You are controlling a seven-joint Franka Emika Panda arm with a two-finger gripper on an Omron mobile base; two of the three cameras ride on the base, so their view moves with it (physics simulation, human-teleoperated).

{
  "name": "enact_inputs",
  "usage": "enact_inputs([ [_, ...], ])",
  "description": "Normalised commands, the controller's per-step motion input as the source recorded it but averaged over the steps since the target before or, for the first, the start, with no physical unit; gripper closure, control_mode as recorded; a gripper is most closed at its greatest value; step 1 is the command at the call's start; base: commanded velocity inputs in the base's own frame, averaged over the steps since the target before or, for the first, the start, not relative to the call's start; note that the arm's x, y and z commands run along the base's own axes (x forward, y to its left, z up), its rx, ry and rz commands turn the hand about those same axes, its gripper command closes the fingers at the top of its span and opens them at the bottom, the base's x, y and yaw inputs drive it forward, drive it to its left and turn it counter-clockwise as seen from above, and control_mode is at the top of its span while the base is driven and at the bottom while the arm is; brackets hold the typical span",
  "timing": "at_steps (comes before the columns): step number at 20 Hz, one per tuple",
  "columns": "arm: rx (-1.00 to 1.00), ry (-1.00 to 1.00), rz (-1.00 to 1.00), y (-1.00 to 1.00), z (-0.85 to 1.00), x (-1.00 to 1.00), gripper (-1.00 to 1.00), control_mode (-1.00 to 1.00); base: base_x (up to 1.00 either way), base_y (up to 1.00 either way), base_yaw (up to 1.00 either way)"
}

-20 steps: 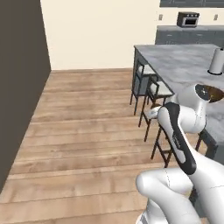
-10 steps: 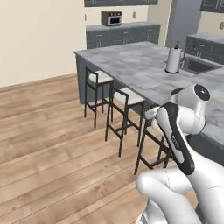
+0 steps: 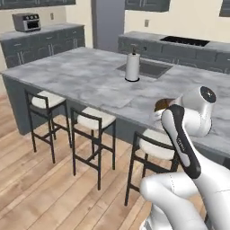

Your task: Retrieve the banana and kiwi from the fridge and place them into the bowl on the dining table.

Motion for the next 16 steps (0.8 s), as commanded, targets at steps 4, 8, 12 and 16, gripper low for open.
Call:
enact_inputs([
  [4,0.0,0.0,0.0,0.0,0.0,0.0,1.0,1.0,0.8,0.6,-0.72],
  [8,0.0,0.0,0.0,0.0,0.0,0.0,1.0,1.0,0.74,0.42,-0.71],
  [12,0.0,0.0,0.0,0.0,0.0,0.0,1.0,1.0,0.73,0.27,-0.68],
  [16,0.0,0.0,0.0,0.0,0.0,0.0,1.0,1.0,0.73,0.21,-0.67],
])
